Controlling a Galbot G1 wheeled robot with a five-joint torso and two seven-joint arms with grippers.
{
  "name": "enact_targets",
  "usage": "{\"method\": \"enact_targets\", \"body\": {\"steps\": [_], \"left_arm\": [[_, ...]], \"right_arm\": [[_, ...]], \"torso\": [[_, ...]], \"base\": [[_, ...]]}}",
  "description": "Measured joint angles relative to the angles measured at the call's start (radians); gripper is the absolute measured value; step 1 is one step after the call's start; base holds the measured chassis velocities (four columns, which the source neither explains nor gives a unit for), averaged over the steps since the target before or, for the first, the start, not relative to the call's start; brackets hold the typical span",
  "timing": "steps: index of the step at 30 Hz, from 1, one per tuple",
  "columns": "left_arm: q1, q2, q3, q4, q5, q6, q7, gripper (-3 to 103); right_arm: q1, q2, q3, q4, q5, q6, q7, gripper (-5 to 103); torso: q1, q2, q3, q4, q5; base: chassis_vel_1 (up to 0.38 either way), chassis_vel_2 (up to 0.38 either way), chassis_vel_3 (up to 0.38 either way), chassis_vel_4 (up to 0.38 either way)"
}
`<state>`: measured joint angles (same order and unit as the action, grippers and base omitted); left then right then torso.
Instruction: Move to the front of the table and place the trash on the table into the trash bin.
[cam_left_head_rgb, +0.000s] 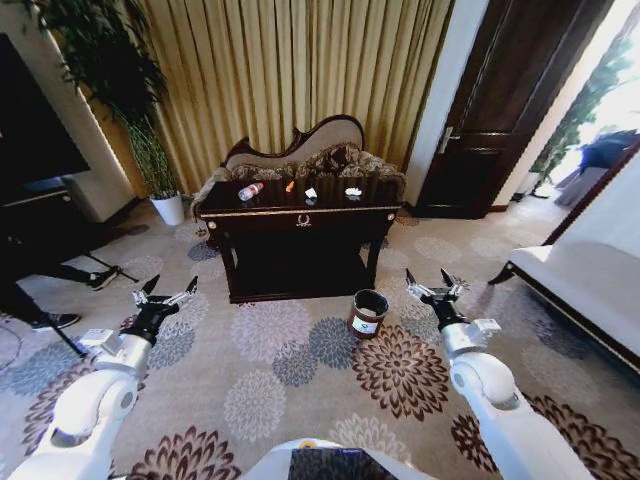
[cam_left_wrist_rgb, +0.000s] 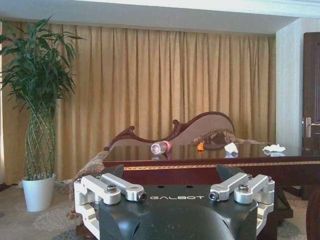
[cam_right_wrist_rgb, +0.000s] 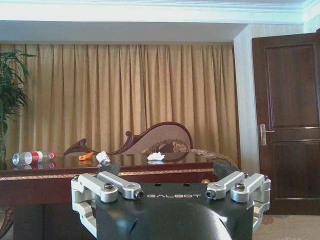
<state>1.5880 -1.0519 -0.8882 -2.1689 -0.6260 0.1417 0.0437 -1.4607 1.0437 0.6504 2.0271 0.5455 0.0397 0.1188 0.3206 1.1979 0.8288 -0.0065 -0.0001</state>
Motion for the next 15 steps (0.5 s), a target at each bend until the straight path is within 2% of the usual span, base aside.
{"method": "enact_targets", "body": {"steps": [15], "left_arm": [[0.002, 0.001, -0.001, 0.000, 0.000, -0.001, 0.001, 100]], "right_arm": [[-0.003, 0.002, -0.001, 0.000, -0.006, 0.002, 0.000, 100]], "torso": [[0.000, 0.000, 0.000, -0.0001, 0.0000]], "base": [[-0.113, 0.127, 0.112, -0.123]]}}
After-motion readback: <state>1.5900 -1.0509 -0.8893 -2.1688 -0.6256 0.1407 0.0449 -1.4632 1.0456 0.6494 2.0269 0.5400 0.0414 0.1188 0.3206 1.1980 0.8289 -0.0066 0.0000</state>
